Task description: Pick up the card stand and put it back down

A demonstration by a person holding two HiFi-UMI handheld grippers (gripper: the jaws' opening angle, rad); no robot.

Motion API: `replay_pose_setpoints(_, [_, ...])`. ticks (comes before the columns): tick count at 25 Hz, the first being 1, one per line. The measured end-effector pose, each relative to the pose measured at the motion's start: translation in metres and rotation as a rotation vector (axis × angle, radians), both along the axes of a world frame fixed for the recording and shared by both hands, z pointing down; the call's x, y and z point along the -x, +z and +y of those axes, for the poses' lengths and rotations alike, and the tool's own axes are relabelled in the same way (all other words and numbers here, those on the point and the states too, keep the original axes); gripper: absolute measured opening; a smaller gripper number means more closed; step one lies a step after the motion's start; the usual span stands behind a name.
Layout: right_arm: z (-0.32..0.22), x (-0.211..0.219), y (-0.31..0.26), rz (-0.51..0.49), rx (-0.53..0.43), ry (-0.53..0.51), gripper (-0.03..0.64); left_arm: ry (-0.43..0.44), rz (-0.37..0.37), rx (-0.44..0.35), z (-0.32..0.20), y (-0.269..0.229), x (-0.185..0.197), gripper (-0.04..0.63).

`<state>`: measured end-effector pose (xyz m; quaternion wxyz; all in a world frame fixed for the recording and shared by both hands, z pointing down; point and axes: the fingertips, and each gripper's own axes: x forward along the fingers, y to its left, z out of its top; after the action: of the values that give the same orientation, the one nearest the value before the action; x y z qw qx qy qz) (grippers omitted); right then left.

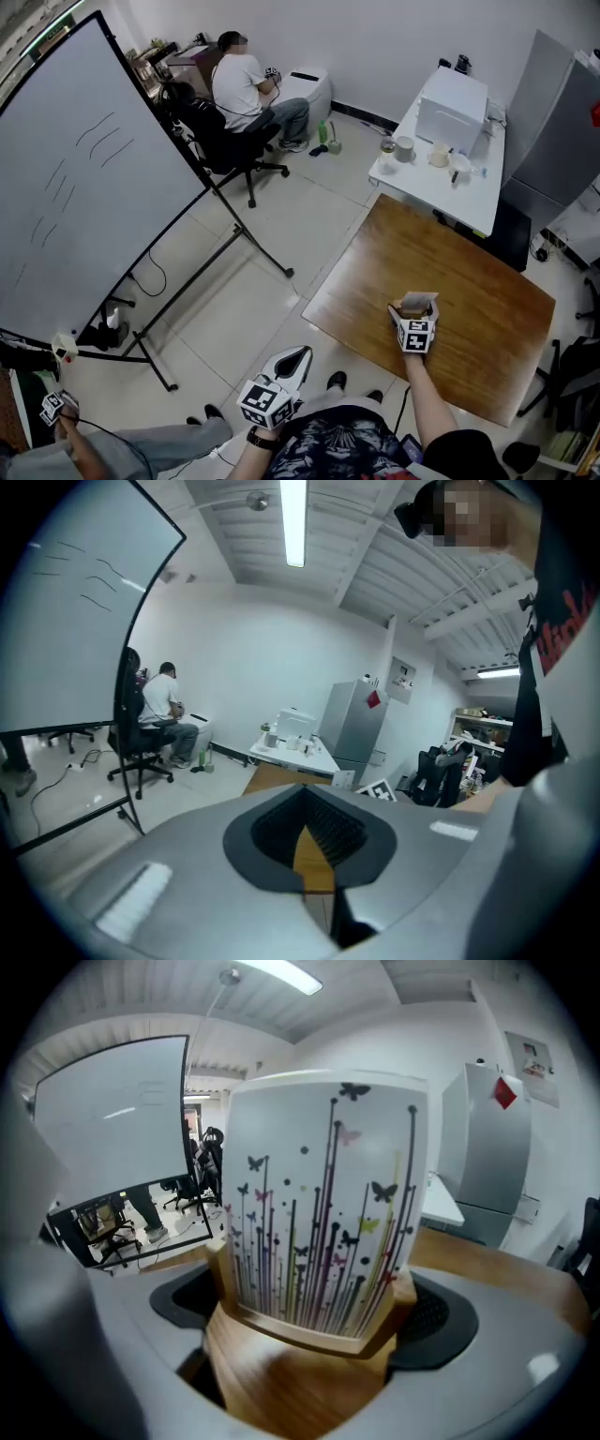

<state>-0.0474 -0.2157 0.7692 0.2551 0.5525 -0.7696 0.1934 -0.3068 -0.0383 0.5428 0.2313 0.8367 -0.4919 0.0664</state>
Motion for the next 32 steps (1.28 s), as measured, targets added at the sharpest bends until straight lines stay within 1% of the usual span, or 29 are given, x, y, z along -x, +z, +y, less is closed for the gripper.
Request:
replay_pose_setpoints(3, [-0.038,0.044,0.048,0.011,0.047,-0.018,0.549,-0.098,-0.045,0.062,0.029,0.016,0.036,-0.006])
replay_pose_setpoints(5, [-0.055,0.066,0.069,0.021,0.076,-0.015,0.549,-0.159,-0.04,0.093,0.051,0.03,0.054,-0.006])
replay_pose_setpoints(8, [-0.077,0.075,0.089,0.068,0.081,0.007,0.548,-0.244,-0.014,0.12,0.074,0.039,0.073,-0.006])
replay_pose_setpoints(10, [-0.079,0.078,0.097,0.074,0.095,0.013,0.549,-0.278,-0.013,0.132,0.084,0.04,0.083,-0.006])
replay_pose_setpoints(12, [-0.078,0.085,0.1,0.031,0.131,0.0,0.551,-0.293,0.001,0.132,0.084,0.04,0.093,-0.006])
replay_pose_setpoints(13, [-0.075,0.086,0.099,0.001,0.149,-0.008,0.579,-0.289,0.012,0.131,0.081,0.04,0.095,-0.006])
replay_pose_setpoints(15, [-0.057,0.076,0.085,-0.058,0.157,0.02,0.58,-0.244,0.029,0.131,0.071,0.041,0.088,-0.006])
replay_pose_setpoints(17, [-0.019,0.049,0.056,-0.147,0.132,0.11,0.58,-0.158,0.045,0.13,0.056,0.042,0.069,-0.006])
replay_pose_setpoints(19, [0.034,0.013,0.004,-0.237,0.088,0.202,0.568,-0.061,0.072,0.127,0.034,0.044,0.043,-0.006])
replay_pose_setpoints(20, [0.063,-0.008,-0.027,-0.251,0.056,0.231,0.562,-0.014,0.09,0.127,0.02,0.046,0.027,-0.006])
replay_pose_setpoints(21, [0.091,-0.031,-0.06,-0.242,0.02,0.252,0.504,0.034,0.104,0.127,0.004,0.048,0.011,-0.006])
replay_pose_setpoints(22, [0.12,-0.054,-0.091,-0.221,-0.017,0.271,0.395,0.087,0.111,0.125,-0.011,0.048,-0.007,-0.006])
replay_pose_setpoints(24, [0.17,-0.099,-0.151,-0.163,-0.104,0.321,0.22,0.205,0.104,0.098,-0.036,0.039,-0.043,-0.007])
replay_pose_setpoints(26, [0.204,-0.141,-0.204,-0.094,-0.199,0.394,0.005,0.312,0.099,0.052,-0.057,0.022,-0.083,-0.006])
replay_pose_setpoints(27, [0.217,-0.158,-0.224,-0.072,-0.236,0.429,-0.011,0.356,0.103,0.034,-0.063,0.014,-0.104,-0.006])
replay_pose_setpoints(29, [0.238,-0.181,-0.247,-0.066,-0.284,0.492,-0.011,0.424,0.114,0.013,-0.066,0.001,-0.142,-0.006])
replay_pose_setpoints(32, [0.263,-0.195,-0.253,-0.104,-0.302,0.566,-0.012,0.471,0.127,0.004,-0.053,-0.013,-0.183,-0.006])
